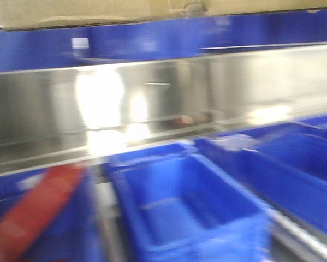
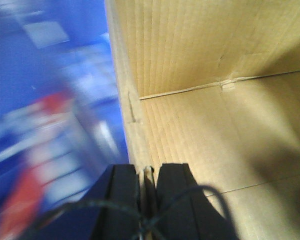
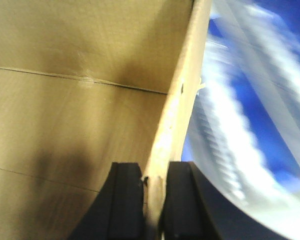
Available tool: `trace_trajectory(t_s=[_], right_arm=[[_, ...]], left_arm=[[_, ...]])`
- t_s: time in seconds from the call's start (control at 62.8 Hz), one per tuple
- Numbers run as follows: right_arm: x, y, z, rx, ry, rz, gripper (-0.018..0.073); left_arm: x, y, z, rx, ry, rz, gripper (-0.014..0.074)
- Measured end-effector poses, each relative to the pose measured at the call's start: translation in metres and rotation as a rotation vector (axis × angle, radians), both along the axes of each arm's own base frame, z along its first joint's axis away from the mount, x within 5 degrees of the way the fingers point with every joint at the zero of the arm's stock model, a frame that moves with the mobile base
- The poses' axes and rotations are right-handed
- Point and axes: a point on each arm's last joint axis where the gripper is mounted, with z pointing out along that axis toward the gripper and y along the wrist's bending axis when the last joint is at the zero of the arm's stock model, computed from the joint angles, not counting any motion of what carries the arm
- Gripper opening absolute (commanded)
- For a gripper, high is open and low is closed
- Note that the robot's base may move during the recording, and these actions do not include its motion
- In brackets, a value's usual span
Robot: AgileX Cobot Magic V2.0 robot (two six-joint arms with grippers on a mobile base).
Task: Grab carton from right shelf to conveyor
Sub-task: 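Hold the carton with both grippers while the base turns away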
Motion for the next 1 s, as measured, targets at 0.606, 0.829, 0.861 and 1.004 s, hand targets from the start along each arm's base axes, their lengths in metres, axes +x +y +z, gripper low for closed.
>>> trace_trajectory(t_s=[0.606,0.829,0.861,1.004], right_arm=[[0.0000,0.0000,0.0000,0.000,0.000,0.000,-0.0067],[0.0000,0.0000,0.0000,0.000,0.000,0.000,-0.0067],[0.0000,0.0000,0.0000,0.000,0.000,0.000,-0.0067],[0.0001,-0.0001,0.0000,-0.001,-0.001,-0.001,-0.0067]], left_arm=[[0.0000,0.0000,0.0000,0.000,0.000,0.000,-0.0019],[0.0000,0.0000,0.0000,0.000,0.000,0.000,-0.0019],[0.0000,0.0000,0.0000,0.000,0.000,0.000,-0.0019],[0.0001,-0.0002,0.0001,-0.002,-0.001,-0.001,-0.0019]])
